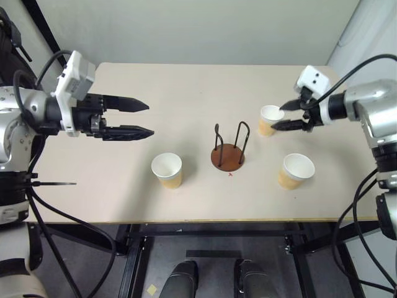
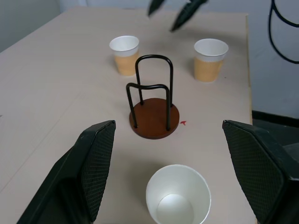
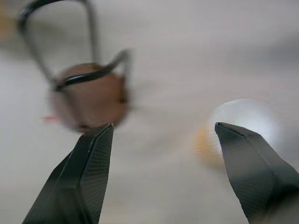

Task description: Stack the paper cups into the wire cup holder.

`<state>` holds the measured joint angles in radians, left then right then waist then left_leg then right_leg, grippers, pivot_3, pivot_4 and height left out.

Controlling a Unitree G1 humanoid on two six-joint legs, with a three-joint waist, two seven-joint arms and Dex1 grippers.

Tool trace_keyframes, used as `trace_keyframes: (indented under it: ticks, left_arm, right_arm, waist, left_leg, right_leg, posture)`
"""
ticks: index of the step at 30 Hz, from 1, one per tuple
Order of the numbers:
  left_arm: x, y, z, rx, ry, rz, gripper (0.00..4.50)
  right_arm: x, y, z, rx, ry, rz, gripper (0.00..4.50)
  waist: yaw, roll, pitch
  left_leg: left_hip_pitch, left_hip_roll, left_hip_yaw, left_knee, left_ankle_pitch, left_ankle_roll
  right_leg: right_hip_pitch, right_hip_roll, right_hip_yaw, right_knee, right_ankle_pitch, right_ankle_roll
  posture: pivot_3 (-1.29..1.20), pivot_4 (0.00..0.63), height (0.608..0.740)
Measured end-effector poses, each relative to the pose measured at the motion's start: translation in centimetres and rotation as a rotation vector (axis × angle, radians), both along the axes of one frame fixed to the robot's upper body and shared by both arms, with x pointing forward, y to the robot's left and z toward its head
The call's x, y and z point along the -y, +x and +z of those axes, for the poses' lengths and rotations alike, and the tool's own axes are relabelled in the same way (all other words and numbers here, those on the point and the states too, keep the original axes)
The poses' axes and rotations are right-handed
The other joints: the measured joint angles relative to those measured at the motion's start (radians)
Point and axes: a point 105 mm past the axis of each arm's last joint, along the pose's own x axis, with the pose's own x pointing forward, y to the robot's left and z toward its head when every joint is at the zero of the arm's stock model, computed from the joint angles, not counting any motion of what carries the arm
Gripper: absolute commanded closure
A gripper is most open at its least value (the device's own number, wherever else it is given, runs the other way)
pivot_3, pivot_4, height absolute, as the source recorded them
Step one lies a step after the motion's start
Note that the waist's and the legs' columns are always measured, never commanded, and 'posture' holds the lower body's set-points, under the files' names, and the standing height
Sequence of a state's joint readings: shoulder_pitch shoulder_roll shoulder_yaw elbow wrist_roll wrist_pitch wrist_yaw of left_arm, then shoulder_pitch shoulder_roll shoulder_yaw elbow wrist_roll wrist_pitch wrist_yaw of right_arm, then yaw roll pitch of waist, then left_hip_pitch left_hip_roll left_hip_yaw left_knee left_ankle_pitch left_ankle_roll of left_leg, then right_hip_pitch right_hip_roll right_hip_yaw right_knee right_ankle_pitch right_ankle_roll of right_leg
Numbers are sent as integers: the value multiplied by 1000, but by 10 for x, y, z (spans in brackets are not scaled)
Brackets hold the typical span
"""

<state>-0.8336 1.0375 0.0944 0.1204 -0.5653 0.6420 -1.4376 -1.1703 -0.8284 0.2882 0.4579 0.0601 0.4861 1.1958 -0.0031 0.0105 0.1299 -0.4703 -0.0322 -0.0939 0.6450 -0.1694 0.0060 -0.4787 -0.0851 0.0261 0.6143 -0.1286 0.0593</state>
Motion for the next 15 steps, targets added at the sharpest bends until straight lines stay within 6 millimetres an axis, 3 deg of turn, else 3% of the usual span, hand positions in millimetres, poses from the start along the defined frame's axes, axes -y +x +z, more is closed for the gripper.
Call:
trace_keyframes:
  ticks: [3, 9, 15]
  left_arm:
    - [-2, -1, 0, -15, -1, -6, 576]
    - [-13, 4, 0, -18, 29, 46, 576]
    - [-21, 4, 2, -1, 51, 80, 576]
  right_arm:
    - [-5, 10, -3, 61, -68, 34, 916]
    - [-11, 30, -36, 74, -272, 82, 916]
    - [-14, 45, -47, 107, -363, 76, 916]
  waist:
    - [0, 0, 0]
    - [0, 1, 0]
    - [4, 1, 0]
  left_leg:
    - [0, 0, 0, 0, 0, 0]
    - [-1, 0, 0, 0, 0, 0]
    - [-2, 0, -1, -1, -3, -2]
  right_leg:
    - [0, 0, 0, 0, 0, 0]
    - [-1, 0, 0, -1, 0, 0]
    - [-1, 0, -1, -3, 0, -1]
  posture:
    - [0, 150, 740]
    - [0, 150, 740]
    - [0, 150, 740]
